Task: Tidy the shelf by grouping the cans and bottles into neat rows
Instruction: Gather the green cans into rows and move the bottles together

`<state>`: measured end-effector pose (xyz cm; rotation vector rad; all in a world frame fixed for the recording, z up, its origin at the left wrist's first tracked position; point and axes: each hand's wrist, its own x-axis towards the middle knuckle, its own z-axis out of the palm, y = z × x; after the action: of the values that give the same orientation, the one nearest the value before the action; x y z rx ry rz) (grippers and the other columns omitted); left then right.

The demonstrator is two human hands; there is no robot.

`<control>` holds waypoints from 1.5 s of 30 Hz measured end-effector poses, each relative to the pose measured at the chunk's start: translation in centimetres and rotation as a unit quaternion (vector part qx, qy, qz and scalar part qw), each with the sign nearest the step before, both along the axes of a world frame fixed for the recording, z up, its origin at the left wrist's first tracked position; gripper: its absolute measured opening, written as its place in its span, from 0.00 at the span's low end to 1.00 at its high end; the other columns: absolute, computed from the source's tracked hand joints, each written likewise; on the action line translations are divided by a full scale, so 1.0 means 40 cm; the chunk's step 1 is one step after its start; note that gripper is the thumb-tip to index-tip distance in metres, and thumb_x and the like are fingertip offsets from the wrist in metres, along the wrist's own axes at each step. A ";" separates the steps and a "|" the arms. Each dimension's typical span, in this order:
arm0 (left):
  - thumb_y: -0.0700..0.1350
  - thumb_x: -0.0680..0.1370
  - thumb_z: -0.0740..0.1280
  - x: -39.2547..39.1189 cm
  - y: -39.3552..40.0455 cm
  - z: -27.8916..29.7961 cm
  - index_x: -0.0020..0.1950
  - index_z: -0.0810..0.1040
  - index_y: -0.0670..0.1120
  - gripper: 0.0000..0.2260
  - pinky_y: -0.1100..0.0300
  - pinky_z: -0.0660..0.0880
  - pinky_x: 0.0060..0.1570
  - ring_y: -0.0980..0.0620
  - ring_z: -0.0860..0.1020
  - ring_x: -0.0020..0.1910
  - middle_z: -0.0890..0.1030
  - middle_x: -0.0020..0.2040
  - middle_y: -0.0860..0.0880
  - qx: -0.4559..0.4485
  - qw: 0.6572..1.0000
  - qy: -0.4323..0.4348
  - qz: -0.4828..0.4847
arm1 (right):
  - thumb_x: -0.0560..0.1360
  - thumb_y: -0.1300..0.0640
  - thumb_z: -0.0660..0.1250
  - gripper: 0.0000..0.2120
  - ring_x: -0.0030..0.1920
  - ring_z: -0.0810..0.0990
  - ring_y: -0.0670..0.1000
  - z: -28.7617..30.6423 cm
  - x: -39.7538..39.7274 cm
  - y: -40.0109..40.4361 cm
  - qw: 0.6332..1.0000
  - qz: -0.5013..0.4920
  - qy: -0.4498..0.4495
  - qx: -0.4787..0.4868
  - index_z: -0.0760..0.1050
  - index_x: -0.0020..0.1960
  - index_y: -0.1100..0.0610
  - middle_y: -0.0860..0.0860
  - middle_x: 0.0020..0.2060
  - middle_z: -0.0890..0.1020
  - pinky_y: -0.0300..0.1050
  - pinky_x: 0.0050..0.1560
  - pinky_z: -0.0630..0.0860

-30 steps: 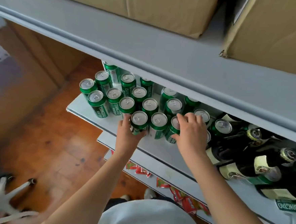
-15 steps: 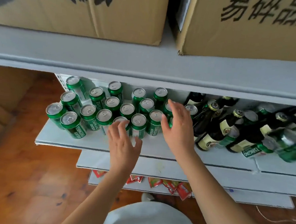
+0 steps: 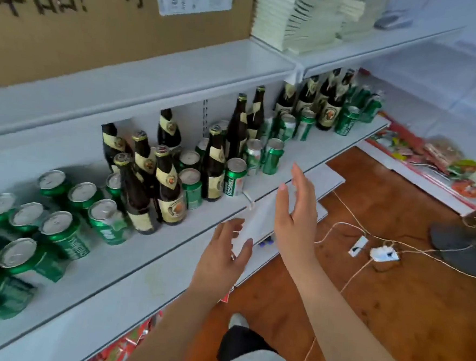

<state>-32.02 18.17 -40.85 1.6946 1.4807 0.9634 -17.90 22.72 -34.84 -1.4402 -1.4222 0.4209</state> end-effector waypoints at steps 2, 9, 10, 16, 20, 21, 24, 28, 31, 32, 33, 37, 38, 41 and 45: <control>0.54 0.81 0.63 0.070 0.041 -0.004 0.69 0.69 0.55 0.17 0.66 0.72 0.55 0.61 0.73 0.59 0.73 0.61 0.58 0.003 1.000 0.018 -0.012 | 0.82 0.42 0.54 0.24 0.72 0.65 0.43 -0.015 0.088 0.038 0.999 -0.026 0.040 -0.015 0.61 0.76 0.47 0.42 0.72 0.66 0.55 0.71 0.67; 0.44 0.76 0.71 0.246 0.291 -0.031 0.71 0.69 0.43 0.25 0.58 0.70 0.60 0.46 0.69 0.67 0.71 0.67 0.44 -0.002 0.966 0.079 0.245 | 0.82 0.43 0.54 0.24 0.69 0.69 0.44 -0.081 0.341 0.246 0.994 0.007 0.086 -0.072 0.61 0.76 0.47 0.44 0.69 0.68 0.50 0.69 0.70; 0.44 0.75 0.72 0.259 0.329 -0.031 0.71 0.68 0.41 0.26 0.52 0.70 0.64 0.43 0.68 0.68 0.70 0.68 0.43 -0.002 0.952 0.102 0.289 | 0.82 0.43 0.55 0.24 0.68 0.70 0.44 -0.093 0.366 0.269 0.992 0.026 0.084 -0.088 0.61 0.76 0.47 0.45 0.69 0.68 0.48 0.68 0.70; 0.50 0.78 0.67 0.282 0.495 -0.047 0.81 0.51 0.45 0.37 0.47 0.67 0.67 0.40 0.64 0.68 0.58 0.78 0.46 -0.042 0.887 0.334 0.316 | 0.80 0.43 0.54 0.25 0.63 0.73 0.45 -0.144 0.436 0.365 0.981 0.135 0.044 -0.129 0.64 0.74 0.49 0.46 0.65 0.70 0.46 0.63 0.74; 0.50 0.76 0.71 0.282 0.517 -0.067 0.80 0.53 0.43 0.40 0.47 0.69 0.63 0.40 0.66 0.62 0.63 0.73 0.43 -0.053 0.860 0.384 0.332 | 0.80 0.42 0.53 0.25 0.63 0.72 0.43 -0.165 0.453 0.396 0.974 0.173 0.028 -0.144 0.64 0.75 0.49 0.46 0.65 0.71 0.45 0.62 0.75; 0.50 0.74 0.73 0.283 0.523 -0.068 0.79 0.56 0.42 0.40 0.47 0.69 0.62 0.40 0.66 0.60 0.64 0.70 0.42 -0.059 0.852 0.392 0.342 | 0.81 0.42 0.54 0.24 0.62 0.72 0.43 -0.172 0.456 0.403 0.973 0.176 0.026 -0.147 0.64 0.74 0.49 0.46 0.65 0.71 0.45 0.61 0.75; 0.50 0.69 0.78 0.281 0.529 -0.074 0.71 0.69 0.41 0.35 0.46 0.69 0.59 0.38 0.67 0.56 0.68 0.63 0.39 -0.057 0.843 0.391 0.363 | 0.81 0.43 0.54 0.23 0.63 0.72 0.43 -0.185 0.458 0.422 0.970 0.185 0.019 -0.159 0.64 0.74 0.49 0.46 0.66 0.71 0.46 0.61 0.76; 0.49 0.67 0.79 0.286 0.522 -0.087 0.66 0.73 0.44 0.30 0.43 0.68 0.60 0.36 0.69 0.59 0.72 0.61 0.38 -0.033 0.860 0.350 0.369 | 0.82 0.45 0.54 0.22 0.65 0.72 0.45 -0.187 0.450 0.455 0.965 0.199 0.004 -0.169 0.62 0.75 0.48 0.46 0.69 0.69 0.46 0.62 0.75; 0.46 0.68 0.79 0.291 0.523 -0.075 0.69 0.71 0.45 0.32 0.44 0.71 0.61 0.37 0.72 0.61 0.75 0.61 0.40 -0.019 0.894 0.300 0.331 | 0.82 0.46 0.55 0.22 0.65 0.73 0.46 -0.183 0.455 0.487 0.967 0.191 -0.006 -0.166 0.63 0.75 0.49 0.47 0.69 0.69 0.47 0.61 0.76; 0.47 0.68 0.80 0.293 0.522 -0.067 0.69 0.69 0.45 0.34 0.45 0.71 0.61 0.39 0.73 0.62 0.75 0.62 0.42 -0.016 0.905 0.264 0.334 | 0.82 0.47 0.56 0.22 0.64 0.74 0.46 -0.183 0.463 0.503 0.970 0.181 -0.004 -0.165 0.63 0.74 0.51 0.48 0.69 0.69 0.48 0.61 0.76; 0.48 0.67 0.80 0.298 0.519 -0.054 0.69 0.68 0.45 0.35 0.47 0.72 0.62 0.42 0.73 0.62 0.75 0.63 0.44 -0.014 0.916 0.208 0.344 | 0.82 0.48 0.58 0.22 0.62 0.74 0.47 -0.182 0.473 0.520 0.972 0.169 0.001 -0.165 0.64 0.74 0.52 0.49 0.68 0.70 0.47 0.60 0.76; 0.50 0.66 0.81 0.319 0.523 0.017 0.64 0.70 0.48 0.32 0.73 0.72 0.52 0.64 0.75 0.51 0.76 0.56 0.54 -0.012 0.923 -0.055 0.380 | 0.81 0.53 0.62 0.22 0.59 0.76 0.49 -0.179 0.528 0.628 0.980 0.119 0.010 -0.158 0.65 0.73 0.57 0.53 0.66 0.72 0.44 0.58 0.75; 0.50 0.66 0.81 0.321 0.529 0.028 0.63 0.71 0.48 0.30 0.76 0.71 0.50 0.66 0.76 0.51 0.77 0.55 0.55 -0.010 0.919 -0.099 0.380 | 0.80 0.54 0.63 0.23 0.59 0.76 0.50 -0.183 0.542 0.665 0.981 0.107 0.009 -0.162 0.65 0.73 0.57 0.53 0.65 0.73 0.43 0.58 0.74; 0.47 0.70 0.78 0.334 0.557 0.045 0.62 0.74 0.51 0.23 0.60 0.78 0.55 0.54 0.81 0.54 0.81 0.56 0.51 -0.049 0.890 -0.283 0.354 | 0.78 0.53 0.66 0.25 0.61 0.76 0.54 -0.205 0.573 0.791 0.978 0.085 0.018 -0.191 0.65 0.72 0.58 0.55 0.65 0.73 0.43 0.59 0.72; 0.44 0.71 0.73 0.372 0.594 0.032 0.59 0.75 0.46 0.17 0.49 0.80 0.52 0.45 0.83 0.55 0.84 0.53 0.46 -0.103 0.831 -0.438 0.326 | 0.75 0.54 0.71 0.33 0.68 0.70 0.58 -0.254 0.593 0.969 0.979 0.097 -0.034 -0.176 0.61 0.75 0.61 0.60 0.68 0.69 0.40 0.65 0.63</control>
<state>-17.13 41.93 -39.56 0.3875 1.4020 1.5763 5.81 61.47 -44.99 -1.6112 -1.6087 0.7859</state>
